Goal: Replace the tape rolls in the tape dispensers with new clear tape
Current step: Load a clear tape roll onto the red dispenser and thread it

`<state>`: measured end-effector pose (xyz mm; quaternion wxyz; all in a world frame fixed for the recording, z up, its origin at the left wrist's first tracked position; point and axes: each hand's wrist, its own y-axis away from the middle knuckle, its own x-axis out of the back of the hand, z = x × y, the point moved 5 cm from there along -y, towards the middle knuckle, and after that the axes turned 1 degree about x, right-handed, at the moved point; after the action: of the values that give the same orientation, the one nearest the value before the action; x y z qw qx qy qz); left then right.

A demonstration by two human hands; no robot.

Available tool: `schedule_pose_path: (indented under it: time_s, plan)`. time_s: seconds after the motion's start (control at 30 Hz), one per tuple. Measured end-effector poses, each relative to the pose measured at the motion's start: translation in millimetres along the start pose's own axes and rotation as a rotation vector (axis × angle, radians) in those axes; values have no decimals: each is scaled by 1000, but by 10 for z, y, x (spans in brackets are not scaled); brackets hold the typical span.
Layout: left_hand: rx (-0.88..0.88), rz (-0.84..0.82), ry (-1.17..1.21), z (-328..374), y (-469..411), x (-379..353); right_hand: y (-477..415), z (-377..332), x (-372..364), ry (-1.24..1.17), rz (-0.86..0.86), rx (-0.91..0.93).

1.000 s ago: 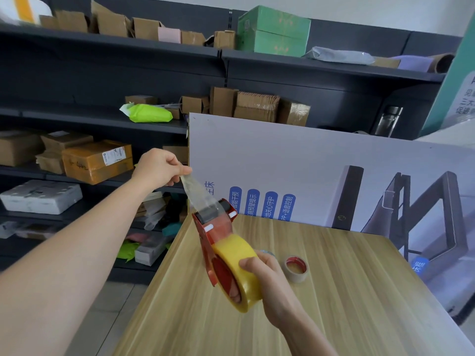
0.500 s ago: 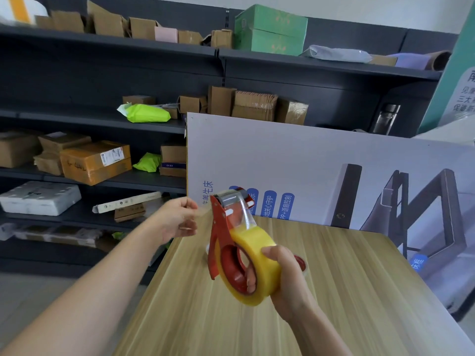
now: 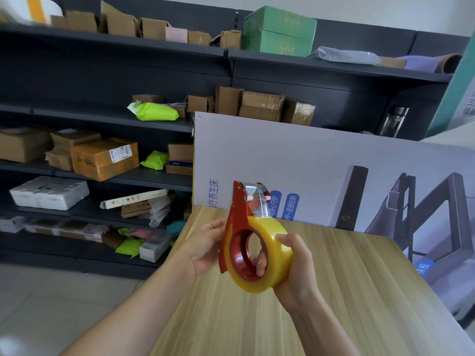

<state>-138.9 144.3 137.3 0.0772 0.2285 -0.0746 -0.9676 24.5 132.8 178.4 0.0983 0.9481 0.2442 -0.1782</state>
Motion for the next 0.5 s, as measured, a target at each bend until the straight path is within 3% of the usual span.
schedule_pose_path:
  time_s: [0.17, 0.27, 0.5]
  plan:
    - [82, 97, -11, -197, 46, 18, 30, -12, -13, 6, 31, -10]
    - [159, 124, 103, -312, 62, -14, 59, 1, -36, 13, 55, -16]
    - [9, 143, 183, -261, 122, -57, 120, 14, -30, -1, 70, -57]
